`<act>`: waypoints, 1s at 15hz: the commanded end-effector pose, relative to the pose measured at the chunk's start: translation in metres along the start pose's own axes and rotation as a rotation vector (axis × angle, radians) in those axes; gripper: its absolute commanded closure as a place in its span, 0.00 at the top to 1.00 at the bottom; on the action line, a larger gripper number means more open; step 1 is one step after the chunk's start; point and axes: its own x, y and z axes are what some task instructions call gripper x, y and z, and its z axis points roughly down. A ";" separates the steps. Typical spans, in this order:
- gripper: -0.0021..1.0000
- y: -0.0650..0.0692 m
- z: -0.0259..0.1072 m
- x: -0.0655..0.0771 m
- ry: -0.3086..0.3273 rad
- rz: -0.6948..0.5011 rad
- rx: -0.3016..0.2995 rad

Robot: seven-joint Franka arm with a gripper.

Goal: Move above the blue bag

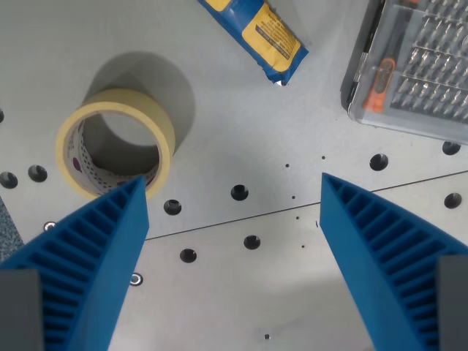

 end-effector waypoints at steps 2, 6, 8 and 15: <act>1.00 0.000 -0.002 0.000 0.003 0.001 0.001; 1.00 0.000 -0.001 0.000 0.002 -0.012 0.000; 1.00 0.000 0.000 0.001 0.003 -0.028 0.000; 1.00 0.000 0.011 0.007 0.012 -0.140 0.000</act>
